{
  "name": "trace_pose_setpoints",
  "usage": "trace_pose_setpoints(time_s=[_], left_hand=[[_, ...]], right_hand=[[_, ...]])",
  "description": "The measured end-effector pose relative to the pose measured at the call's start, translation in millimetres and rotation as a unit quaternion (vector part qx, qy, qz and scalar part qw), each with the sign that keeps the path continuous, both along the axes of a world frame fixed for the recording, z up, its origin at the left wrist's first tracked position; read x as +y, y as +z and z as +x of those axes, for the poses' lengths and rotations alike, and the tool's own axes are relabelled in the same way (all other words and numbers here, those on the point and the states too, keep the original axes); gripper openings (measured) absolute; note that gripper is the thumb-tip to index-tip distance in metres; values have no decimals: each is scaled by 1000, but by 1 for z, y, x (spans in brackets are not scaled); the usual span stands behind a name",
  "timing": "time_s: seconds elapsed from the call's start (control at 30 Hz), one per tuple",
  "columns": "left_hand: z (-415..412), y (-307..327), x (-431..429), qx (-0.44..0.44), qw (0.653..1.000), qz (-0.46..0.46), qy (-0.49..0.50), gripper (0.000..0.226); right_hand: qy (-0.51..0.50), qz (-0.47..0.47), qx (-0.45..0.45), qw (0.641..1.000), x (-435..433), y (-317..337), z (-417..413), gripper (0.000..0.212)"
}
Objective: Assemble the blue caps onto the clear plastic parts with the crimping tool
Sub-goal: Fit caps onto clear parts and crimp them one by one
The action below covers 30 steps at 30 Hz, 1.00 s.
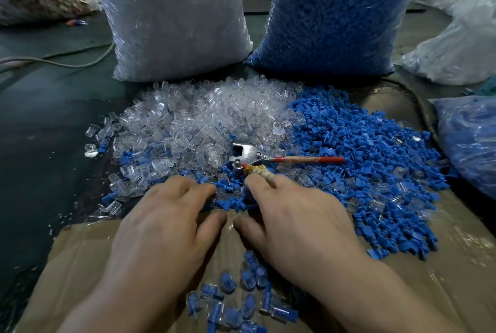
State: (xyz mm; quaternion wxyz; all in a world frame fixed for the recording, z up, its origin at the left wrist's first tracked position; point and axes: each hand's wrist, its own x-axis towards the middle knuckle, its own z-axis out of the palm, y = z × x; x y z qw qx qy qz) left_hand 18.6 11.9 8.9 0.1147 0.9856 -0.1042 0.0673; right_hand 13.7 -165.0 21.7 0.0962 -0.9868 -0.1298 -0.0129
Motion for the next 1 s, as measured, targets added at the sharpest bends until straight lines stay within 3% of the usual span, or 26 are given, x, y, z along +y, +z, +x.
trace_pose_setpoints(time_s=[0.2,0.43,0.57,0.67,0.77,0.87,0.93,1.0], left_hand=[[3,-6,-1,-7,997,-71,-23,17],[4,-9,1,-8,988,-152,21,8],[2,-11,-2,-25,966,-250,60,9],[2,-12,-3,-30,915,-389,98,16],[8,-12,4,-10,825,-553,117,22],[11,-10,11,32,742,-659,116,15],[9,-10,12,73,729,-673,102,13],[6,-11,12,98,753,-645,84,10]], right_hand=[[11,8,2,1000,0,-2,6,26],[10,49,-26,998,-3,-6,6,21],[11,100,-34,994,-6,-8,9,23],[0,170,-32,985,-10,-7,11,22],[-27,264,-29,964,-15,-9,12,20],[-48,382,24,923,-19,-8,10,15],[-39,414,66,907,-19,-7,7,14],[-28,425,100,899,-17,-6,5,16]])
